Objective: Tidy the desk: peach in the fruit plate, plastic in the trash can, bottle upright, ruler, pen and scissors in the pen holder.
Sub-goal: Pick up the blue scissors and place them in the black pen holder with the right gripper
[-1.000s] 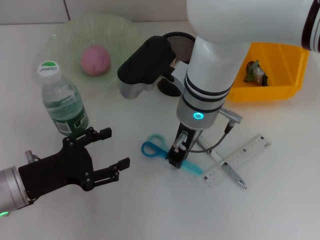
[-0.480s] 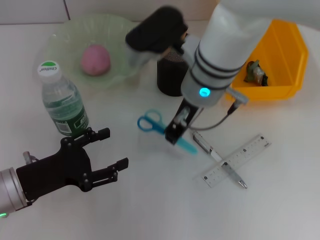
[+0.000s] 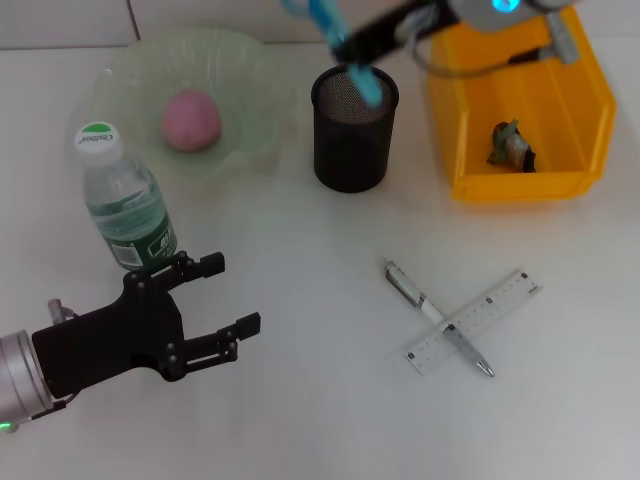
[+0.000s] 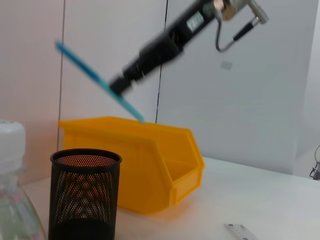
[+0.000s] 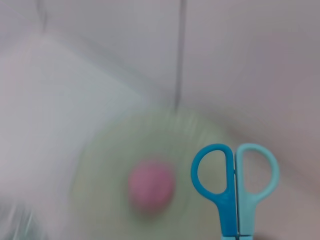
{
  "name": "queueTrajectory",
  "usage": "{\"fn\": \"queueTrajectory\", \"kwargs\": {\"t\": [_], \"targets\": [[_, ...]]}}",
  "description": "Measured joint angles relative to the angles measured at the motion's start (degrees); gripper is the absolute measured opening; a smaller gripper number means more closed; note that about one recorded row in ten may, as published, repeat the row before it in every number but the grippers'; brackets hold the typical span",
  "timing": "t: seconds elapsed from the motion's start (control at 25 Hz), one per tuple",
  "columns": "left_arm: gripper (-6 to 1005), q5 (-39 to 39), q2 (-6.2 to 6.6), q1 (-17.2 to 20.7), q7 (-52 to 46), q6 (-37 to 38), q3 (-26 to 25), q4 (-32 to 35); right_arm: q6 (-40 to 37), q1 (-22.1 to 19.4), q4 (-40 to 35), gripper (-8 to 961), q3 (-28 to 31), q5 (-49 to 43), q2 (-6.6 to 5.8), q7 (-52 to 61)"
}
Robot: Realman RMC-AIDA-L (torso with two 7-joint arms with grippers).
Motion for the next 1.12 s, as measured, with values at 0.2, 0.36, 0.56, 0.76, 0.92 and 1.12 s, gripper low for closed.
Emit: {"fn": "queueTrajectory", "kwargs": {"t": [0.2,0.36,0.56,0.76,0.92,1.12], "targets": [[832,0.0,0.01,-0.2,-0.4,0.0,0.0,0.2,23.3,-12.4,-4.5,200,-2.2,3.4,-0.02,-5.5],[832,0.0,-0.02,-0.2,-0.9,0.0,0.0,0.2,39.5,-17.6,3.3,200,-8.8,12.8,-0.05,-16.9],[832,0.0,-0.07,-0.2,-1.3,0.0,0.0,0.2,47.9,-19.6,7.4,200,-16.1,15.8,0.09,-21.7],[832,0.0,-0.01,-0.3,-1.6,0.0,0.0,0.1,54.4,-19.4,12.3,199,-20.7,15.6,-0.03,-22.6],[832,0.0,0.01,-0.2,-1.6,0.5,0.1,0.1,56.8,-18.9,14.7,199,-21.7,15.8,-0.03,-22.7],[832,0.0,0.01,-0.1,-1.6,0.8,0.3,0.1,58.9,-18.5,17.1,199,-21.9,15.9,-0.03,-22.7]]}}
